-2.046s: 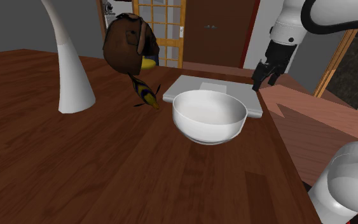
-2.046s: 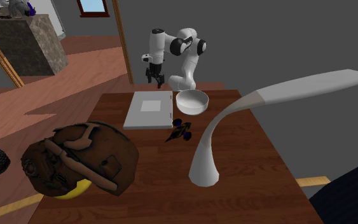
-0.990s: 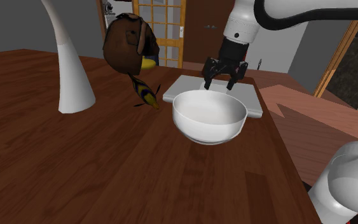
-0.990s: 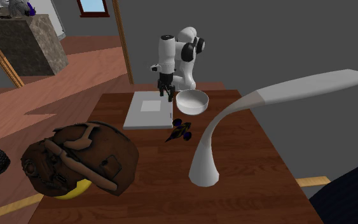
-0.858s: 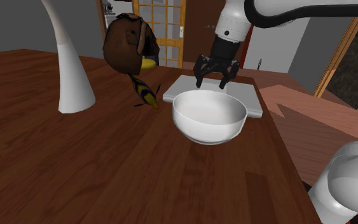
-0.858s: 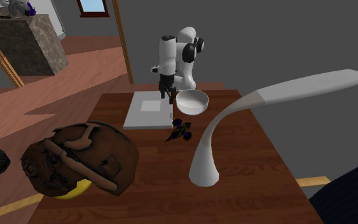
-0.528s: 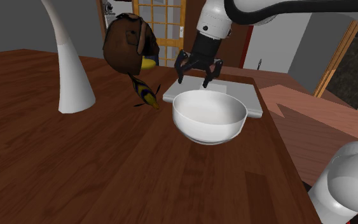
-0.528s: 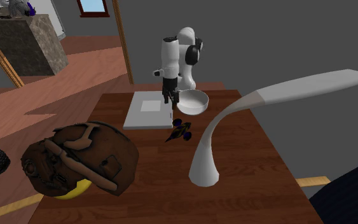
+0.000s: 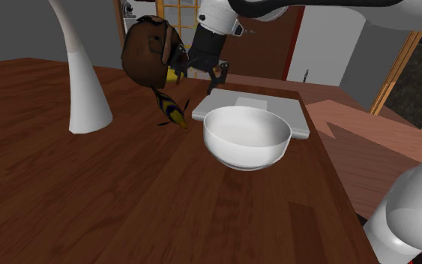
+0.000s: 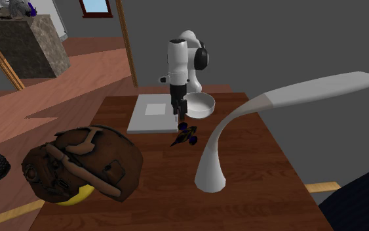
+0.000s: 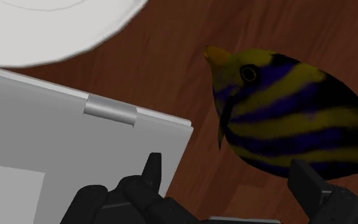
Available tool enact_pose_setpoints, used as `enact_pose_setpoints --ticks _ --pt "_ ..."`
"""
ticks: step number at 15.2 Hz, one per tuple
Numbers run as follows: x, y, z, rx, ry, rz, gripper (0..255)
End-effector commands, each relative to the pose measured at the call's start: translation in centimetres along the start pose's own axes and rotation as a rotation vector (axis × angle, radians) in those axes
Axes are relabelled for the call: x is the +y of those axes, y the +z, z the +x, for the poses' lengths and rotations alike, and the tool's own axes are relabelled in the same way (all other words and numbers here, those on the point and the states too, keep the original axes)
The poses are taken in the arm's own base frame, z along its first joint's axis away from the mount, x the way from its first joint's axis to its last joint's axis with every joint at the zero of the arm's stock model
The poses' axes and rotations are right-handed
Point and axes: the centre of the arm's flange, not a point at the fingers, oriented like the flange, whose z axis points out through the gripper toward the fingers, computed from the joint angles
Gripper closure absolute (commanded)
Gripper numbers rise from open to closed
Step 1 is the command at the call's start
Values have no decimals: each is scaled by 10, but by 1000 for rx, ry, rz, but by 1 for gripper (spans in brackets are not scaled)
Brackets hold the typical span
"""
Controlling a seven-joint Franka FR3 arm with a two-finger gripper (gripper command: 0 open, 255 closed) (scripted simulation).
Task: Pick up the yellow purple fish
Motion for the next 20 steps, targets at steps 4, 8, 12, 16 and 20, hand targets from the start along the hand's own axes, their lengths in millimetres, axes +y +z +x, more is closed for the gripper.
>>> enact_pose_setpoints --ticks 4,8,12,16,20 --pt "-5 24 0 0 18 10 0" --pt "1 42 -2 0 18 10 0" --pt "1 42 -2 0 18 10 255" --pt "1 42 -2 0 18 10 255" --pt "-1 37 -2 0 18 10 255"
